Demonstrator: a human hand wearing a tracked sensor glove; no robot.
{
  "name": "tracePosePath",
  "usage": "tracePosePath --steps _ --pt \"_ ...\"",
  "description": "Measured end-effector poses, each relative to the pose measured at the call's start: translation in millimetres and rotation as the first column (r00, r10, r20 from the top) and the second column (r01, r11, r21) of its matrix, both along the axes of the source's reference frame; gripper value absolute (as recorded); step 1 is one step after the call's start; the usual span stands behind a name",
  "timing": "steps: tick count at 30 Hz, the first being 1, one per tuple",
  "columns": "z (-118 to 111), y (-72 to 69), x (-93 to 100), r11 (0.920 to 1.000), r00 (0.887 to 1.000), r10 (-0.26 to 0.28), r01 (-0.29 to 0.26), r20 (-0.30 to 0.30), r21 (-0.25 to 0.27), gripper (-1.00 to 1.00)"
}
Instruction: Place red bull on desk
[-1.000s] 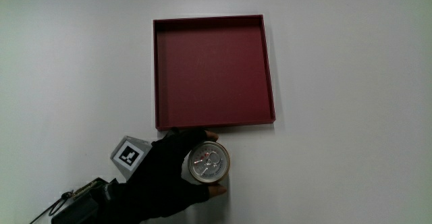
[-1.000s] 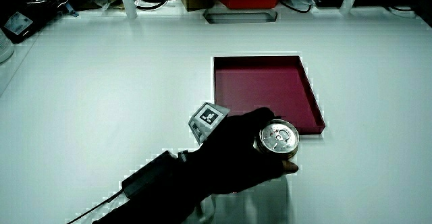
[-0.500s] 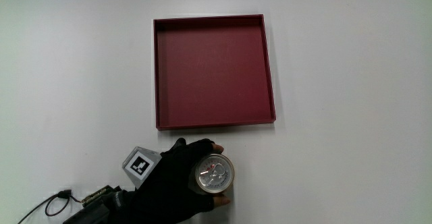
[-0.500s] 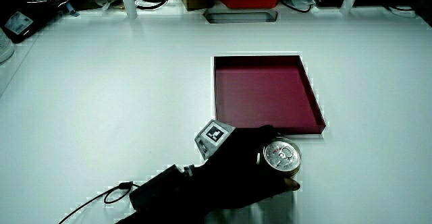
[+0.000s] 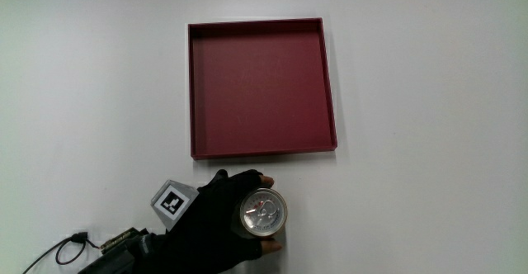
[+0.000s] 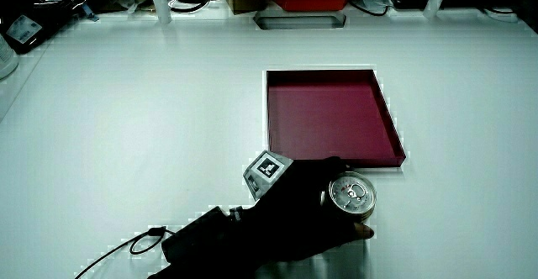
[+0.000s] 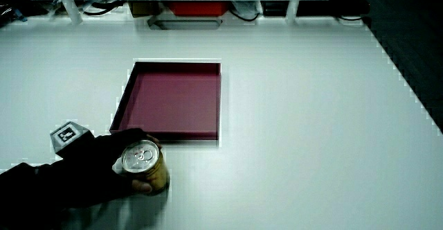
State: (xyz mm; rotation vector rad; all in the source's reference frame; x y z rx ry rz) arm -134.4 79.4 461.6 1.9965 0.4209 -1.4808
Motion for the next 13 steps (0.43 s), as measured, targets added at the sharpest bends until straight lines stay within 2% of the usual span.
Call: tracePosePath --steps 1,2,3,4,5,6,7,8,9,10,11,12,13 --pt "0.4 -1.0 0.1 0.9995 1.0 0.014 -0.013 -0.009 0.03 -0.29" --pt "1.1 -1.1 0.4 0.9998 1.0 0.014 -0.014 -0.023 0.017 -0.35" --pt "1.3 -1.3 0.0 0.9998 1.0 0.019 -0.019 -0.007 0.005 -0.41" --pt "0.9 -2.0 0.4 0.9996 0.999 0.023 -0.022 -0.042 0.019 -0.47" --pt "0.2 -1.8 -0.2 0.9994 0.999 0.027 -0.028 -0.035 -0.018 -0.53" --pt "-0.3 -2.0 -1.0 0.9991 0.999 0.036 -0.037 -0.032 -0.022 -0.59" --pt "-2.4 -2.4 -0.7 0.998 0.997 0.035 -0.038 -0.066 -0.051 -0.65" --pt "-2.6 -4.5 -1.4 0.9967 0.996 0.076 -0.077 -0.048 -0.026 -0.71" --pt "-4.5 -6.3 -0.6 0.9912 0.992 0.111 -0.115 -0.058 -0.065 -0.76" --pt "-8.0 -6.8 -1.2 0.984 0.99 0.116 -0.126 -0.078 -0.126 -0.82" --pt "-12.9 -7.6 -2.8 0.9749 0.988 0.102 -0.123 -0.118 -0.186 -0.88" --pt "-17.8 -8.5 -4.5 0.962 0.984 0.085 -0.122 -0.156 -0.244 -0.94" --pt "-22.0 -11.2 -8.9 0.9573 0.986 0.119 -0.144 -0.115 -0.251 -1.0"
